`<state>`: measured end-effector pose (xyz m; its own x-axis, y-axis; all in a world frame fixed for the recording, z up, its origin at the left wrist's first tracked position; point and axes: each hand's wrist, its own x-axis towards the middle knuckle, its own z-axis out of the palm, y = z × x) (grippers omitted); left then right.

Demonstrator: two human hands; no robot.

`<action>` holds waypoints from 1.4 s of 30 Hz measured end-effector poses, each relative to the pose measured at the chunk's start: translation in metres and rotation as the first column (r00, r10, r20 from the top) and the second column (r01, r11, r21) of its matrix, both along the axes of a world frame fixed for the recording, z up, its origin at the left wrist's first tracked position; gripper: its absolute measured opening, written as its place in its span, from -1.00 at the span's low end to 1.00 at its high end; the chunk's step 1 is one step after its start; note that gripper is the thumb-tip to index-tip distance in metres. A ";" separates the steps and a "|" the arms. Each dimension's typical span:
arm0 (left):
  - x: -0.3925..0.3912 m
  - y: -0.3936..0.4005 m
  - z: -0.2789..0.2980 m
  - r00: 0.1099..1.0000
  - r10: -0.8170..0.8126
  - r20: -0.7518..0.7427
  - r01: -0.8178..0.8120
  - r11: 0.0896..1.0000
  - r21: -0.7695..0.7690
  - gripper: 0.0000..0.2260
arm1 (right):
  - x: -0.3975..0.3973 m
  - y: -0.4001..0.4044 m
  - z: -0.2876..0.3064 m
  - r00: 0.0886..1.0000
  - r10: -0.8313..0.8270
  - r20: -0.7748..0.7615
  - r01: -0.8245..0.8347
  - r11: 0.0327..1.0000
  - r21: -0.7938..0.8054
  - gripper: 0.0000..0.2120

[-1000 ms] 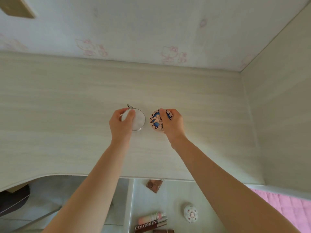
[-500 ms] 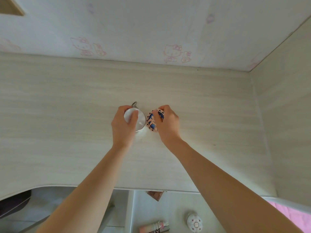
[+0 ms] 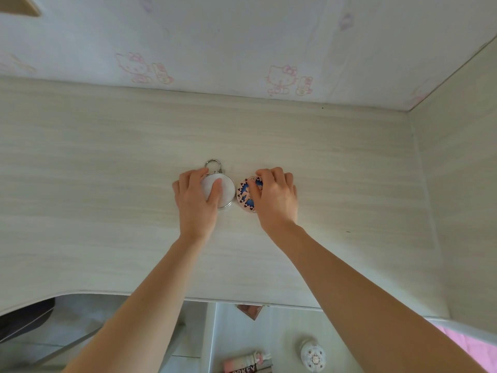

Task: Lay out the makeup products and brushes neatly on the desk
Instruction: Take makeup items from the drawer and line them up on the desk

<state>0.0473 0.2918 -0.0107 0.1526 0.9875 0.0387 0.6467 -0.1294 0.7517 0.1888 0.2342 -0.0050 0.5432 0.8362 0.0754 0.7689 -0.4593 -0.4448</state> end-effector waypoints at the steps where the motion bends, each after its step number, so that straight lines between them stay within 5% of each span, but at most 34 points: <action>1: -0.003 -0.005 0.001 0.999 -0.035 0.004 0.034 0.999 0.024 -0.56 | 0.000 -0.003 0.001 1.000 0.007 -0.017 -0.007 1.000 0.020 -0.71; 7: -0.014 -0.030 -0.009 0.985 -0.167 -0.036 0.170 0.980 0.102 -0.41 | -0.009 -0.040 0.000 0.986 0.163 0.035 -0.164 0.986 0.039 -0.45; 15: -0.013 -0.011 -0.011 0.969 -0.224 -0.103 0.235 0.966 0.110 -0.43 | -0.012 -0.023 -0.002 0.996 0.065 0.052 -0.065 0.998 -0.011 -0.42; 25: -0.020 -0.014 -0.005 0.936 -0.265 -0.230 0.291 0.953 0.087 -0.37 | -0.008 -0.033 0.008 0.989 0.140 -0.056 -0.143 0.989 -0.047 -0.35; 31: -0.038 -0.067 0.010 0.920 -0.236 -0.312 0.291 0.946 0.142 -0.53 | -0.016 -0.092 0.020 0.986 0.154 -0.058 -0.158 0.985 -0.066 -0.45; 42: -0.076 -0.211 0.016 0.888 -0.397 -0.231 0.443 0.873 0.203 -0.71 | -0.056 -0.231 0.031 0.977 0.186 -0.104 -0.190 0.981 -0.028 -0.52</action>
